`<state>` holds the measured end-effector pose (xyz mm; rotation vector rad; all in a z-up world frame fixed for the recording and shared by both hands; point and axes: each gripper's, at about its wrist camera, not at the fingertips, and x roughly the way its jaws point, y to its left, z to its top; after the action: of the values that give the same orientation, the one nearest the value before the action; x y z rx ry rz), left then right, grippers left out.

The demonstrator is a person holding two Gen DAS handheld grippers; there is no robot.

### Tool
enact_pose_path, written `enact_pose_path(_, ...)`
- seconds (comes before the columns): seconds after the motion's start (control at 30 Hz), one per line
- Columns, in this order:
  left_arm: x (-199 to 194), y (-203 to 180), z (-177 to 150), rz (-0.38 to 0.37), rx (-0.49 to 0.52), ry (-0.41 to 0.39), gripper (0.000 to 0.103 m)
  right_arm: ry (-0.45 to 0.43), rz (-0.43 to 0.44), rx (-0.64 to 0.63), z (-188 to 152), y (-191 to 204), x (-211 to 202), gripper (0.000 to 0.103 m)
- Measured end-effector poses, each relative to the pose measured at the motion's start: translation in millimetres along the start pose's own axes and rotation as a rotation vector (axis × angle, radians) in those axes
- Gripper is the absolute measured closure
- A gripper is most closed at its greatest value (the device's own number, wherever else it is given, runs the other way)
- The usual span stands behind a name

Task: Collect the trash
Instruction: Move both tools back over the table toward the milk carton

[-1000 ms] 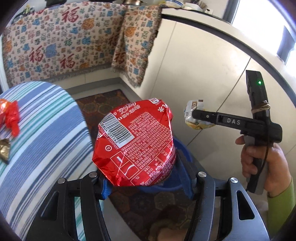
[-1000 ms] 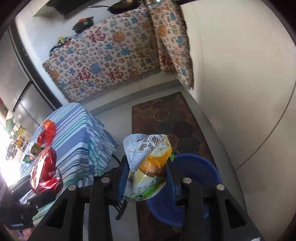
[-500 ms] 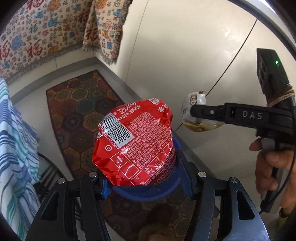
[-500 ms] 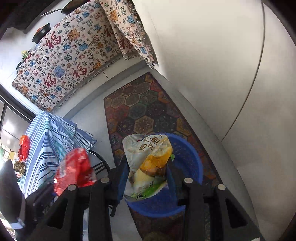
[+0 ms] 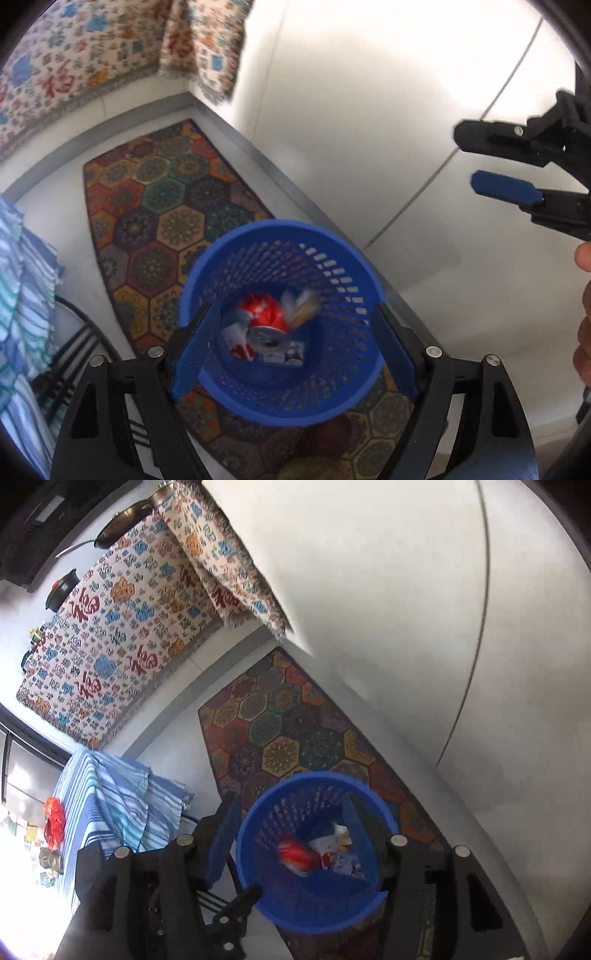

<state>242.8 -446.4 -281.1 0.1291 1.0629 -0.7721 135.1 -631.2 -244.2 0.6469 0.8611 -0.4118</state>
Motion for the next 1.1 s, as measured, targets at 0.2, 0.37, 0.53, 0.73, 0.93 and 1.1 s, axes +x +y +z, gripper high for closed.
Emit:
enact_pose_path(0.2, -72, -4, -10, 0.131, 0.029, -0.117, 0.012, -0.071, -0.021, -0.056, 4, 16, -17, 0.043)
enact_pose_path(0.37, -137, 2, -22, 0.261, 0.025, -0.184, 0.008, -0.102, -0.034, -0.144, 0, 47, -26, 0.040)
enact_pose_path(0.53, -195, 23, -41, 0.399, 0.002, -0.237, 0.006, -0.134, -0.009, -0.235, -15, 93, -37, 0.037)
enact_pose_path(0.73, -251, 67, -68, 0.504, -0.086, -0.265, 0.005, -0.149, 0.070, -0.406, -50, 185, -38, 0.029)
enact_pose_path(0.93, -292, 116, -96, 0.601, -0.185, -0.282, 0.004, -0.125, 0.167, -0.627, -106, 278, -32, 0.029)
enact_pose_path(1.1, -317, 155, -123, 0.658, -0.266, -0.301, 0.004, -0.086, 0.224, -0.772, -157, 336, -25, 0.029)
